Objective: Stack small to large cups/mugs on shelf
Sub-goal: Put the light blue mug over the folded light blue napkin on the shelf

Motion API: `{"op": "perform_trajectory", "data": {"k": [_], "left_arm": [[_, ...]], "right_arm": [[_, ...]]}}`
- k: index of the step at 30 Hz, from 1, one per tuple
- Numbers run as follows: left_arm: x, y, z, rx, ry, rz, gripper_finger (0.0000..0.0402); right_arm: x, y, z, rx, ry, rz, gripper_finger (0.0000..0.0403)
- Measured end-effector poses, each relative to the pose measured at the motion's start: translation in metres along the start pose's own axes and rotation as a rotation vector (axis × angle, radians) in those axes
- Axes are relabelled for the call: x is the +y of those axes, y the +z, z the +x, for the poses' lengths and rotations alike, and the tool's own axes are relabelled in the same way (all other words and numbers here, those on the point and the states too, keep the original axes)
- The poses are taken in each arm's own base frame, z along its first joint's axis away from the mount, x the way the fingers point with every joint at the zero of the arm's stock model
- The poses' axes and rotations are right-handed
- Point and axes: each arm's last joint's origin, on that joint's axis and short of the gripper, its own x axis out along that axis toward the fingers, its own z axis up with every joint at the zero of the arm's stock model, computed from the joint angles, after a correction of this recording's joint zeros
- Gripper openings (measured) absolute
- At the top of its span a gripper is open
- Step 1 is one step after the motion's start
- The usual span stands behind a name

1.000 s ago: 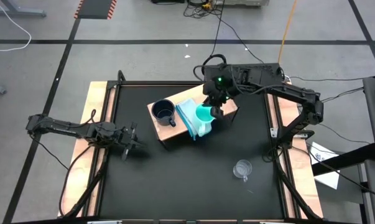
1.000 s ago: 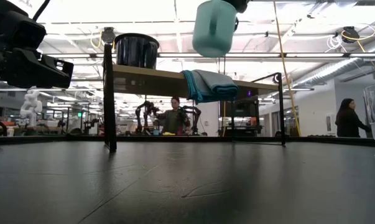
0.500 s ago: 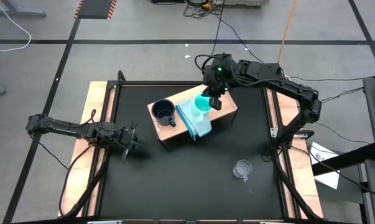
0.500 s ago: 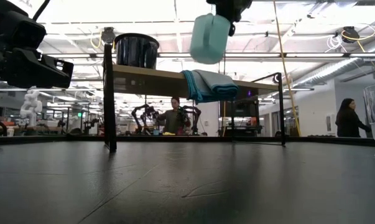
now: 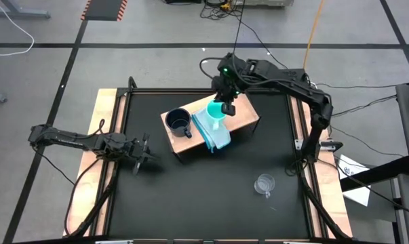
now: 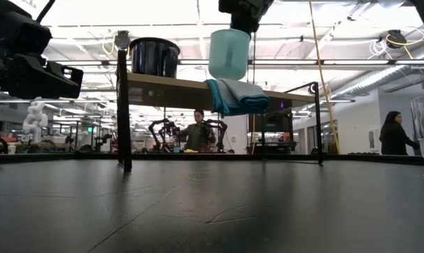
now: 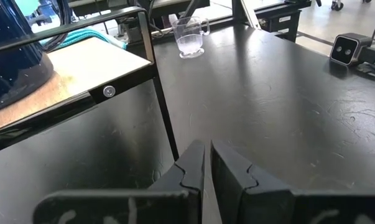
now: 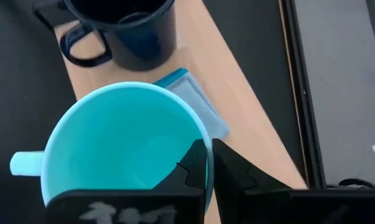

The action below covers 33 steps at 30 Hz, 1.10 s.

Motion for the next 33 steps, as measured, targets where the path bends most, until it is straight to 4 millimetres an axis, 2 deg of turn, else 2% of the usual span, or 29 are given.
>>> {"op": "perform_trajectory", "data": {"k": [24, 33], "left_arm": [[0.000, 0.000, 0.000, 0.002, 0.000, -0.005, 0.0031], [0.000, 0.000, 0.000, 0.002, 0.000, -0.004, 0.0031]], "right_arm": [[0.019, 0.006, 0.005, -0.002, 0.038, -0.148, 0.0002], [0.023, -0.002, 0.021, 0.049, 0.067, -0.176, 0.0002]]}}
